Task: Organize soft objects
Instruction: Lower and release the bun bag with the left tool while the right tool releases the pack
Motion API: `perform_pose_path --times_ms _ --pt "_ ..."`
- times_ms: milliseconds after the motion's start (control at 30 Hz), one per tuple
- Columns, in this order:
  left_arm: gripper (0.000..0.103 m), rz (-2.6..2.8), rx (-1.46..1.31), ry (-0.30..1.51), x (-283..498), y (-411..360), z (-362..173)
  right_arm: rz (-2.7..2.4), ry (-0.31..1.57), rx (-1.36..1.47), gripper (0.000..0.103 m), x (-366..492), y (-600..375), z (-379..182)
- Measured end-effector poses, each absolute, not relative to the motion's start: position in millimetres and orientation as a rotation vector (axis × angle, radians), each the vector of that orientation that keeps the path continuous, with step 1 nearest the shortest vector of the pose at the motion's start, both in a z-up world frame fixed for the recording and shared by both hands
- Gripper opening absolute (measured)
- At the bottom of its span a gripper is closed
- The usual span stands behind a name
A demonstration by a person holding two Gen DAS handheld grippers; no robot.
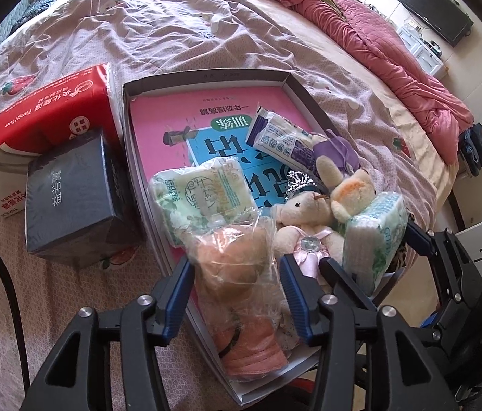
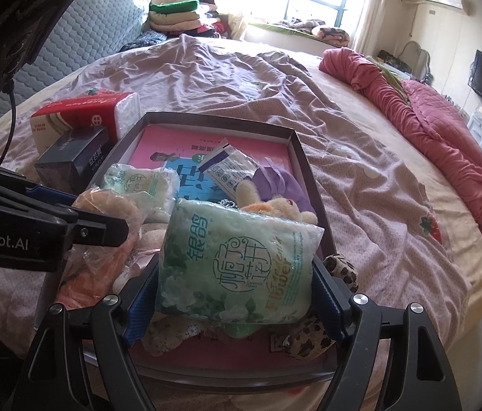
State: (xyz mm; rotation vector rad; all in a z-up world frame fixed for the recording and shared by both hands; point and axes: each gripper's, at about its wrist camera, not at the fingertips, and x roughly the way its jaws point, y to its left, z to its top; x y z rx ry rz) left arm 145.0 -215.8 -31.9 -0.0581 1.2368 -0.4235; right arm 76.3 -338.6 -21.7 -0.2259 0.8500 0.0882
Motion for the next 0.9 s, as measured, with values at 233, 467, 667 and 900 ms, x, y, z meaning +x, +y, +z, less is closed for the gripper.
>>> perform_pose_path --times_ms 233,467,667,900 --pt "0.059 -0.445 -0.071 1.24 144.6 -214.1 -31.8 0.097 0.862 -0.27 0.082 83.3 -331.3 -22.5" --pt "0.064 -0.451 -0.075 1.22 140.6 -212.5 -26.0 0.088 0.86 -0.223 0.083 79.7 -339.3 -18.9" --pt "0.07 -0.439 -0.087 1.192 139.0 -207.8 -17.1 0.083 0.865 -0.165 0.084 76.9 -347.4 -14.5" --pt "0.072 -0.432 -0.091 1.176 136.2 -202.1 -10.3 0.08 0.855 -0.111 0.085 72.8 -354.1 -9.1"
